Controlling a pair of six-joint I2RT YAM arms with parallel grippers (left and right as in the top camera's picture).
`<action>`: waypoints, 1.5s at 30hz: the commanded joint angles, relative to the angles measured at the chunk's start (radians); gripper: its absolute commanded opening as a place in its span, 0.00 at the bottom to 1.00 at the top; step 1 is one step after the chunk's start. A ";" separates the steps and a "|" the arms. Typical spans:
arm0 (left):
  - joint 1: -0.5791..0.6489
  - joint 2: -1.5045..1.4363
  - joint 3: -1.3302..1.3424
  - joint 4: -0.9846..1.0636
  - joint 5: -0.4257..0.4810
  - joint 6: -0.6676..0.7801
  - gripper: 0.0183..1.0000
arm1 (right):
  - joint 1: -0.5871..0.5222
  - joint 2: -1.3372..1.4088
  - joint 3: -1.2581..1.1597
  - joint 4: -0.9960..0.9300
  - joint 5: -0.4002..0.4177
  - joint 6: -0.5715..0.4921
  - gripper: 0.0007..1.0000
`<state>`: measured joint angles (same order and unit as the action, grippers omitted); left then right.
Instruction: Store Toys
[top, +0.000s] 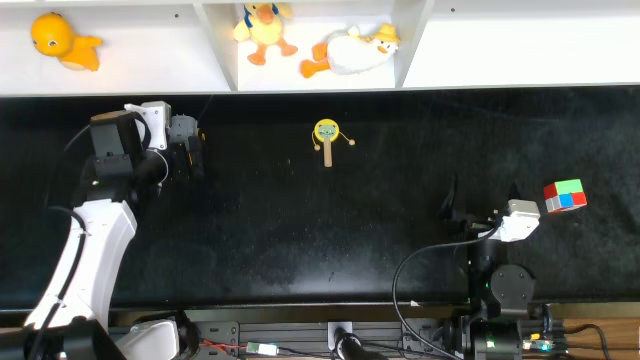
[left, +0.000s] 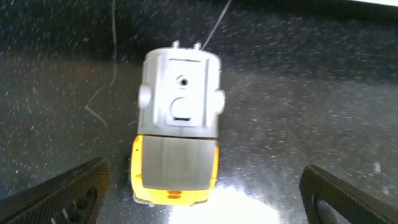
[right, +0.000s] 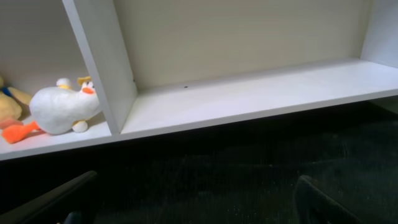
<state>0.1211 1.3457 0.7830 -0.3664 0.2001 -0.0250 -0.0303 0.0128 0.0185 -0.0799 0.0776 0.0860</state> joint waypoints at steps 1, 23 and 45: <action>-0.004 0.021 -0.007 0.005 -0.046 -0.025 1.00 | -0.002 -0.008 -0.014 0.005 -0.007 0.008 1.00; -0.004 0.105 -0.007 0.044 -0.128 -0.005 0.56 | -0.002 -0.008 -0.014 0.005 -0.007 0.008 1.00; -0.004 -0.148 -0.007 0.026 -0.123 -0.003 0.28 | -0.002 -0.008 -0.014 0.005 -0.007 0.008 0.99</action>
<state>0.1192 1.2732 0.7761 -0.3511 0.0769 -0.0311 -0.0303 0.0128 0.0185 -0.0795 0.0776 0.0860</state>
